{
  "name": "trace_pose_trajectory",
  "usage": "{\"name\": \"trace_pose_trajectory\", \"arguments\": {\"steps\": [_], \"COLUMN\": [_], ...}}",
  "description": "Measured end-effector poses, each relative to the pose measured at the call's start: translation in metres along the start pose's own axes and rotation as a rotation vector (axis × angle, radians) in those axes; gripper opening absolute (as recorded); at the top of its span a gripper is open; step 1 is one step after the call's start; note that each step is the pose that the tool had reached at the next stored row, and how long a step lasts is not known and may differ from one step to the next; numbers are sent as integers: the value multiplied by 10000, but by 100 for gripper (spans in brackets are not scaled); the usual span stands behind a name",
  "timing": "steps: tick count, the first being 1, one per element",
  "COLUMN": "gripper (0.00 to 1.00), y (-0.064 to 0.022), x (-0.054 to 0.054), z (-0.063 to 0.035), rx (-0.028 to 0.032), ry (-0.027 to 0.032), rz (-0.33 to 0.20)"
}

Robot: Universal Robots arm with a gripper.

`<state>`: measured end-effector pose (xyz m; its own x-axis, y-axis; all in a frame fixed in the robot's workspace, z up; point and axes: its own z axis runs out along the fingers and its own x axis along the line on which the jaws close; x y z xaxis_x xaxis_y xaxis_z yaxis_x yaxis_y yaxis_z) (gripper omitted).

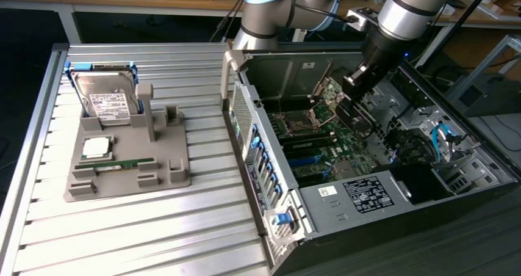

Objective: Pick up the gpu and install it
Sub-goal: 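Insert the gpu into the slot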

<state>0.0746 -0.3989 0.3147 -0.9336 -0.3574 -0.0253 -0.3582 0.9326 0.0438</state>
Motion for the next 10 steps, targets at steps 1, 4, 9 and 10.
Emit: {"name": "trace_pose_trajectory", "arguments": {"steps": [1, 4, 9, 10], "gripper": [27, 27, 27, 27], "y": [0, 0, 0, 0], "x": [0, 0, 0, 0], "z": [0, 0, 0, 0], "rx": [-2, -8, -20, -22], "ry": [4, 14, 35, 38], "rz": [-84, -323, -813, -863]}}
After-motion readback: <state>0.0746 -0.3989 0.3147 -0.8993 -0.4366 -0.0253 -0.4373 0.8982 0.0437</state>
